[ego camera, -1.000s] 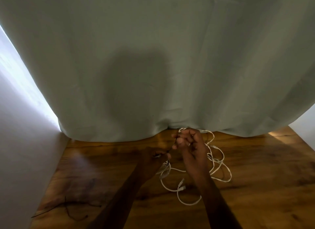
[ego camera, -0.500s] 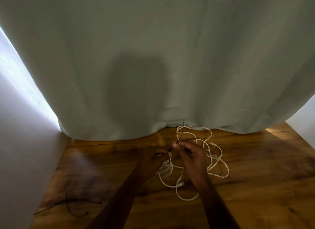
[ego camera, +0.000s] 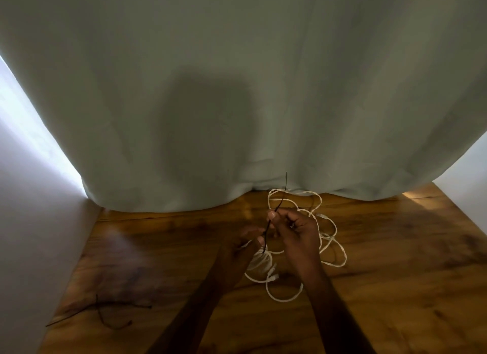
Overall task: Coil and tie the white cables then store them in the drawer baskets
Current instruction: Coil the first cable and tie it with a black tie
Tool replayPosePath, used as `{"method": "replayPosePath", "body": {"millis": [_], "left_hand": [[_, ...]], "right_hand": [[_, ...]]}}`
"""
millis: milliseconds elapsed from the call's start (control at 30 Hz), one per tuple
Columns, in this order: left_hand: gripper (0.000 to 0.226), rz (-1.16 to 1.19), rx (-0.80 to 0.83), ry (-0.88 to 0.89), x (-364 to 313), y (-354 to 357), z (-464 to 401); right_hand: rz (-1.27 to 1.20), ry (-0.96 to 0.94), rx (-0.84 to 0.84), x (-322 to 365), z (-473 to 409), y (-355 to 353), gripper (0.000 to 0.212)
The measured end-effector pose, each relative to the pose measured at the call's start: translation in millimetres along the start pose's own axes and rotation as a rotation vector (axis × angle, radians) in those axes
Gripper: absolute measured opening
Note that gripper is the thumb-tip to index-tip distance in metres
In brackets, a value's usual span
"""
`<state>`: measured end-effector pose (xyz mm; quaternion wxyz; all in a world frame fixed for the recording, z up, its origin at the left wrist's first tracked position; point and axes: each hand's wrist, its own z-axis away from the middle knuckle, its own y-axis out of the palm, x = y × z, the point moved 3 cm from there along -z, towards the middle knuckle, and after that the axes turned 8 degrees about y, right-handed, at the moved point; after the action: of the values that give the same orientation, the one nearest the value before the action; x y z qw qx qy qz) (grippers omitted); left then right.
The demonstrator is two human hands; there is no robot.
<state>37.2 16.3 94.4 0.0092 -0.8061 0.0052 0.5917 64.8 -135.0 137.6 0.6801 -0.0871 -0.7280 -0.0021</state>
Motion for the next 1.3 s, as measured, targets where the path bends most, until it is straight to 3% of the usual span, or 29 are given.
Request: {"method": "replayPosePath", "body": {"millis": [200,600,800,1000,1167,1300], "left_hand": [[0.020,0.032,0.034,0.023,-11,15,3],[0.021,0.232,-0.115,-0.192,-6,21,16],[0.038,0.147,-0.153,-0.218,1,16,33],[0.011,0.199,-0.240,-0.271,-1,18,33],[0.011,0.250,-0.285,-0.305,-2,20,28],[0.010,0.251,-0.299,-0.267,-3,19,27]], "right_hand": [[0.041,-0.011,-0.010,8,-5,-7,0.010],[0.053,-0.089,-0.078,34,-12,-5,0.008],[0.028,-0.006,-0.099,19,-3,-1,0.007],[-0.087,0.125,0.042,10,6,7,0.010],[-0.108,0.186,0.173,2,22,14,0.020],[-0.082,0.126,0.108,4,27,12,0.033]]}}
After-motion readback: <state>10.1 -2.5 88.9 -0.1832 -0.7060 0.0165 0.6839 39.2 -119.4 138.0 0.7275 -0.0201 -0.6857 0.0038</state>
